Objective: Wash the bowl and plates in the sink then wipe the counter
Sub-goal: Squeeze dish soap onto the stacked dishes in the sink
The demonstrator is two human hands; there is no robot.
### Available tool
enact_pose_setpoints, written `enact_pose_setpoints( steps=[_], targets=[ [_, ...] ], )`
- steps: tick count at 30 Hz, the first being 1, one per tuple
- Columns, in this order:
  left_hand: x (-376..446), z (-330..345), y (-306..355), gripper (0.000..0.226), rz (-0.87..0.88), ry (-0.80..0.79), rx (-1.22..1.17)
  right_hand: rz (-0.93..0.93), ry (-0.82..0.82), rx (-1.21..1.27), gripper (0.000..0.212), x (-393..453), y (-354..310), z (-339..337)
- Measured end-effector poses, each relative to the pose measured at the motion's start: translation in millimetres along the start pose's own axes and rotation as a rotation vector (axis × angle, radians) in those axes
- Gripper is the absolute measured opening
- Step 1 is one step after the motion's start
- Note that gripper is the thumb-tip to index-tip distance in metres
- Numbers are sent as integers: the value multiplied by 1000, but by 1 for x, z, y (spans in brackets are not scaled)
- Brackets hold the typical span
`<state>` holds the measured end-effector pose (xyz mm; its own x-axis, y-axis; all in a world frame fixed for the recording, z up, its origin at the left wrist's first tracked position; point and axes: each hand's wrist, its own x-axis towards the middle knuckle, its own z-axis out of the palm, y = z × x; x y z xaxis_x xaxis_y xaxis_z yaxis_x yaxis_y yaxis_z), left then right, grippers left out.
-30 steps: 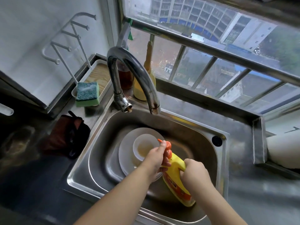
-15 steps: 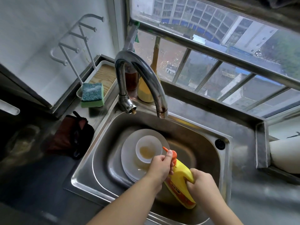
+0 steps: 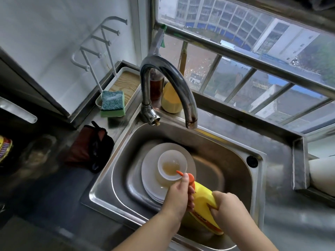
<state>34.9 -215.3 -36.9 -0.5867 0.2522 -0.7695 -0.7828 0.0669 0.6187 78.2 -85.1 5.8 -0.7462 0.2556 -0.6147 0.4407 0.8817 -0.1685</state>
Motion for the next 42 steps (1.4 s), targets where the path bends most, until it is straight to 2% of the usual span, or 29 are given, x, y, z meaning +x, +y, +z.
enact_pose_setpoints(
  steps=[6, 12, 17, 20, 21, 23, 28, 30, 38, 42],
  targets=[
    [-3, -12, -18, 54, -157, 58, -49, -99, -28, -171, 23, 3, -11, 9],
    [2, -26, -8, 52, -281, 73, -154, -119, -14, -215, 22, 9, -30, 11],
    [0, -44, -8, 54, -396, 75, -257, -139, -149, -319, 27, 18, -51, 13],
    [2, -47, -9, 56, -443, 72, -295, -130, -175, -335, 11, 19, -56, 12],
    [3, -47, -7, 55, -449, 67, -301, -127, -181, -328, 4, 17, -58, 10],
    [5, -48, -4, 53, -450, 56, -296, -118, -182, -290, 15, 20, -56, 9],
    [11, -44, 4, 48, -476, -51, -271, -127, -40, -234, 8, 21, -38, 9],
    [13, -39, 7, 46, -480, -73, -261, -132, 3, -206, 14, 21, -31, 6],
    [14, -28, 12, 40, -453, -59, -270, -139, -2, -218, 22, 26, -24, 5],
    [12, -31, 15, 40, -398, -53, -201, -134, 8, -199, 14, 23, -19, 5]
  ],
)
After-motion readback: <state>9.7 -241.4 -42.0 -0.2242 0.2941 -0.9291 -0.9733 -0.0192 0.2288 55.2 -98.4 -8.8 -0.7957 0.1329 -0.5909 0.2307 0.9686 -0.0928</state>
